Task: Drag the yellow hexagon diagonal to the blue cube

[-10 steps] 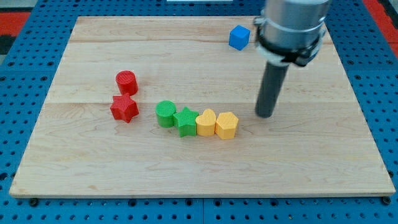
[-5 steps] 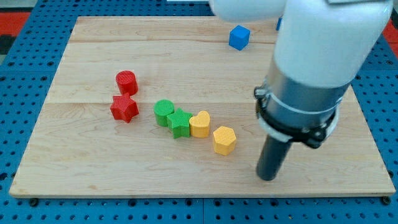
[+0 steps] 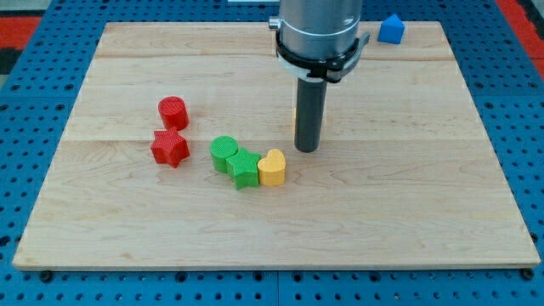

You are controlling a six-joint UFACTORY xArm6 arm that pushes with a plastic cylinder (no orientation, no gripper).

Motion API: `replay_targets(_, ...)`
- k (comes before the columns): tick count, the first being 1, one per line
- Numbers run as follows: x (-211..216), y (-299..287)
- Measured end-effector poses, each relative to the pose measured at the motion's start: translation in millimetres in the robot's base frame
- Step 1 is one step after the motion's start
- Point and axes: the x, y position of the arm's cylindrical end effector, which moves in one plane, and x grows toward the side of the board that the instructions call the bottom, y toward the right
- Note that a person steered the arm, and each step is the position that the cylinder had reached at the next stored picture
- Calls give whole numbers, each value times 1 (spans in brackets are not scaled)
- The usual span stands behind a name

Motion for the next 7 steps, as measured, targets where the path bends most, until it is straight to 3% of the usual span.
replay_targets(1, -55, -8)
replay_targets(2, -70, -9)
replay_targets(5, -16, 47)
replay_targets(7, -16, 46)
